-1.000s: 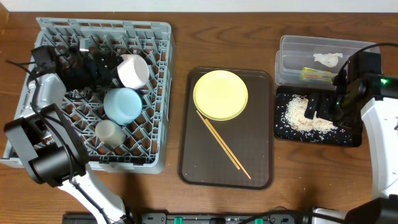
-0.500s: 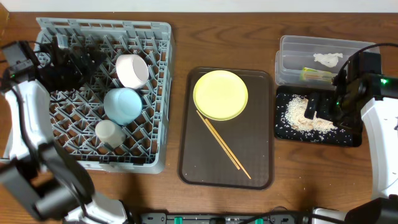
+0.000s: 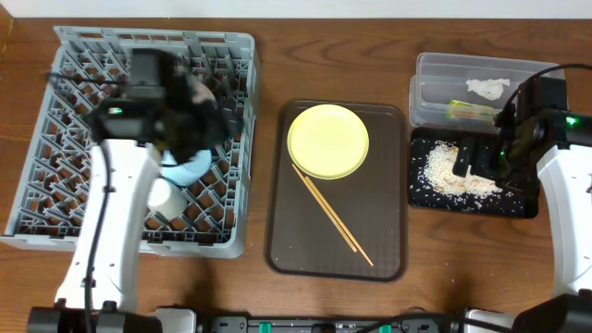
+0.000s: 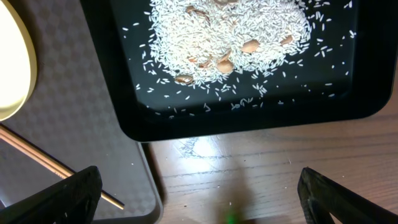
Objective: Sort waste into correct bins and load items into the dishwasher
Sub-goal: 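Lower left gripper to wooden chopsticks on brown tray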
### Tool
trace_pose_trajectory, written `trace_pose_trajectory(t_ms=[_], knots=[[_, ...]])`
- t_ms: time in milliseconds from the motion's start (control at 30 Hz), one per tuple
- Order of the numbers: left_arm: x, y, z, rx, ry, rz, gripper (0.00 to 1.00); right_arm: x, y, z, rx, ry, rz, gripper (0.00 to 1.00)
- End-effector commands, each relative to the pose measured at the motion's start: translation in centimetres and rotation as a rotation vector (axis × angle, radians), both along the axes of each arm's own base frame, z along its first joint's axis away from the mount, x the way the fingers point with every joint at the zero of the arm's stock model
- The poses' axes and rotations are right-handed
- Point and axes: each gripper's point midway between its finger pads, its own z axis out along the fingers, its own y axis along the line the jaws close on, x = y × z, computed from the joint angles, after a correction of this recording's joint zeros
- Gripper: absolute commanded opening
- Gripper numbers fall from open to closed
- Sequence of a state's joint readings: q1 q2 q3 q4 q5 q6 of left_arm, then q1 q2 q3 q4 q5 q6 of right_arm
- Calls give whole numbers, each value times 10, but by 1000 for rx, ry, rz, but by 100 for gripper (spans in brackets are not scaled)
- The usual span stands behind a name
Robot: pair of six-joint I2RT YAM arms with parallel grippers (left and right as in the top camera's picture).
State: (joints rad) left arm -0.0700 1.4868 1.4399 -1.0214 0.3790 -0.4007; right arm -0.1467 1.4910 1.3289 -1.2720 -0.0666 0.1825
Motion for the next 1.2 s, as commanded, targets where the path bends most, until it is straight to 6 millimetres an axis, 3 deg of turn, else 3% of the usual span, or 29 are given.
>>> trace_pose_trajectory(t_ms=[0,333,467,633,867,1167], knots=[[-13,-43,-7,-3,41,-83,95,2,-3,10,-11,-33,-9,98],[-57,-85,-61,178,165,92,94,2,-3,10,-10,-30,-9,99],[-70,-117,-93,194,164,35,92,2,-3,10,-10,-31,-9,98],[-77,-140,-128,245,185,-37,92,2,-2,10,-10,-30,-9,98],[-95,-151,-176,312,315,-70,92,2,-2,10,-10,-31,-8,98],[-107,-156,-198,303,408,-89,92,2,-2,10,-10,-31,-8,98]])
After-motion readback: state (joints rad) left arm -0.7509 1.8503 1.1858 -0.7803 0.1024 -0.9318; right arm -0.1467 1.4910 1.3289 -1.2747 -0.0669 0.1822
